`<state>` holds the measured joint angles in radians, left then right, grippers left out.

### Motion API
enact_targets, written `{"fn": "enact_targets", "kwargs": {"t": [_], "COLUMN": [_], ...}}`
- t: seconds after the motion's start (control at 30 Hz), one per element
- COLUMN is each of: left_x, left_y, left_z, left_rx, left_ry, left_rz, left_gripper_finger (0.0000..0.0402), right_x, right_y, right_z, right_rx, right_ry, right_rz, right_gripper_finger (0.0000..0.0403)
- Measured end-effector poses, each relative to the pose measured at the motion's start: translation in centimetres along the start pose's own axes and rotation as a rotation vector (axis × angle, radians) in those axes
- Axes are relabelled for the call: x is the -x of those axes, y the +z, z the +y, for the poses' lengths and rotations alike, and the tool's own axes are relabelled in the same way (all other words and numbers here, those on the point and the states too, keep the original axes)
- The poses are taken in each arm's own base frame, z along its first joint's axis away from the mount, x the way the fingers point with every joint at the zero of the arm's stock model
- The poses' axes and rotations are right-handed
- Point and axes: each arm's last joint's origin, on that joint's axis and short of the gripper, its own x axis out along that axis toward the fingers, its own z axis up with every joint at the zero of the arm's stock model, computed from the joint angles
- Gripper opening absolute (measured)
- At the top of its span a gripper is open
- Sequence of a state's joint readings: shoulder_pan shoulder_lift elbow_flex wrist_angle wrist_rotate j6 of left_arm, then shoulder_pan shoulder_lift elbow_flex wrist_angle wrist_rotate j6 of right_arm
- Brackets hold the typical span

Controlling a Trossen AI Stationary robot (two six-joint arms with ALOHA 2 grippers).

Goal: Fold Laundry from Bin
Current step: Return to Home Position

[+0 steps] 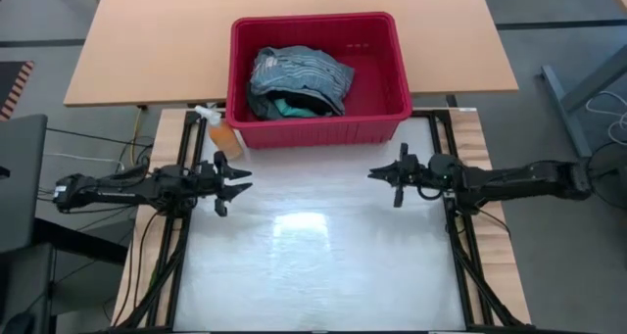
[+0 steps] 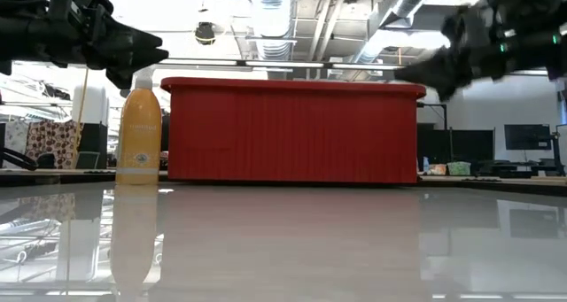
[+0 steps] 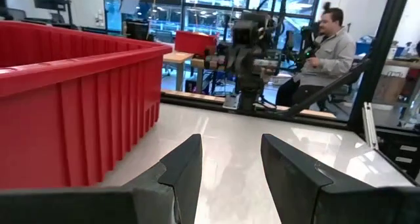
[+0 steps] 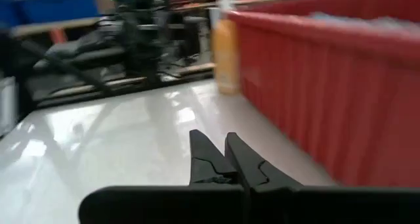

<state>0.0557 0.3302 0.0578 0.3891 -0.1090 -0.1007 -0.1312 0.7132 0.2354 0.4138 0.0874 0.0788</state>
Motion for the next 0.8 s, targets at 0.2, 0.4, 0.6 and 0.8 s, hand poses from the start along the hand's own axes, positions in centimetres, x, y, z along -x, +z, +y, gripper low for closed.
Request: {"fn": "enact_targets", "kwargs": {"t": [0.2,0.4,0.6,0.8], "left_x": [0.5,0.6,0.8,1.6], "left_y": [-0.1,-0.3,-0.7,-0.9], "left_z": [0.3,0.5,0.6,0.8], "left_rx": [-0.004,0.002,0.041,0.065], "left_ry": [0.024,0.034,0.033,0.086], "left_rz": [0.019,0.039,0.08,0.1], "left_gripper_finger": [0.0146,0.0146,0.0146,0.0146], "right_x": [1.8,2.9,3.6,4.4], "right_y": [-3.8,-4.8,-4.9,-5.3], "right_z": [-1.6,-1.7,-1.4,-1.0], "right_rx": [-0.145,-0.173,-0.165,-0.149], "right_ry": [-0.035,-0.032,-0.007,-0.018], "right_rz": [-0.004,-0.025,-0.004,0.024], "right_gripper_finger": [0.0,0.0,0.0,0.0]}}
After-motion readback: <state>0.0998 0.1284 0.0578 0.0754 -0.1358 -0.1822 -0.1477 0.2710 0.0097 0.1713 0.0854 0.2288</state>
